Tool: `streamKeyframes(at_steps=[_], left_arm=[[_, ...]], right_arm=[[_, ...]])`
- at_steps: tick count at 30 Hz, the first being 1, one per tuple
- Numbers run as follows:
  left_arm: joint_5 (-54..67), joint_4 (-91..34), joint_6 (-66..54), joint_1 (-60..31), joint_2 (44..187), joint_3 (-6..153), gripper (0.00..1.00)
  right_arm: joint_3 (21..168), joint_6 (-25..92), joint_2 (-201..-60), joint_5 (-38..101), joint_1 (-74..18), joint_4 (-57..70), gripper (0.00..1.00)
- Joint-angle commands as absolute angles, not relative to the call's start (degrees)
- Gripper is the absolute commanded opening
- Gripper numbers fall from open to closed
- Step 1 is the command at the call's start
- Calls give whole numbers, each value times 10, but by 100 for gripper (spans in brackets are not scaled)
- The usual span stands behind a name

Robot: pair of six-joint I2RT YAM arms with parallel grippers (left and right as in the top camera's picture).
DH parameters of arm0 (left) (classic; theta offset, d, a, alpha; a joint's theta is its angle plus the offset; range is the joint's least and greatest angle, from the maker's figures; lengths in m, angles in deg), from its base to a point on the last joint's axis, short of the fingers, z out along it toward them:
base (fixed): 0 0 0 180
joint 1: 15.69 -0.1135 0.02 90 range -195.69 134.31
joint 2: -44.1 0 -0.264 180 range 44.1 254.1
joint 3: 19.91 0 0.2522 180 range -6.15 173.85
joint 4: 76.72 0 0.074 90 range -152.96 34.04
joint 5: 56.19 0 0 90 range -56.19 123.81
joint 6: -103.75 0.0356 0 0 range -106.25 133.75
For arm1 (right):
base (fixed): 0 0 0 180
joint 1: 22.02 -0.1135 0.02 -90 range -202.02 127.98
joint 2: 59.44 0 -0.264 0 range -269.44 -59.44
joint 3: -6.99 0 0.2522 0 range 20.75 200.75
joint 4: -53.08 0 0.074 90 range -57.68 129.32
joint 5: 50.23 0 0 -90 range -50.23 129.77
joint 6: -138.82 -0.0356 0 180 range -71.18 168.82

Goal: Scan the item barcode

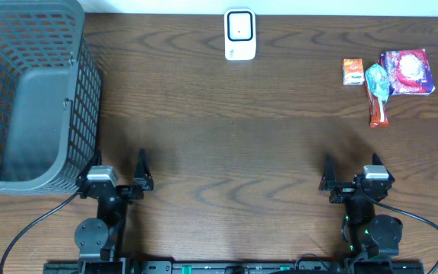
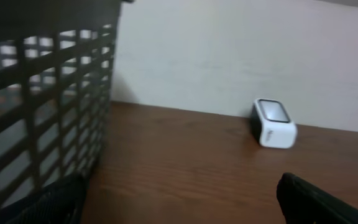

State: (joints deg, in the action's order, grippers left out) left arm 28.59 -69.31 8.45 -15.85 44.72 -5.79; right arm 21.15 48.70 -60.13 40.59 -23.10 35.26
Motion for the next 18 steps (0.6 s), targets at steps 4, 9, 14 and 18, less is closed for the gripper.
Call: streamKeyframes(at_steps=[4,9,14,18], left_arm=[[300,-633,97,-179,442,-59,98],[268,-595,151,-179,442,-59,98],[266,-595,150,-179,442,-59,98],[265,-593,150,-176,442,-59,98]], right_arm=[[211,495,-598,403,-228,350,99],[211,496,-598,403,-228,350,99],[211,496,-598,403,-228,350,99],[211,495,-598,403,-228,350,99]])
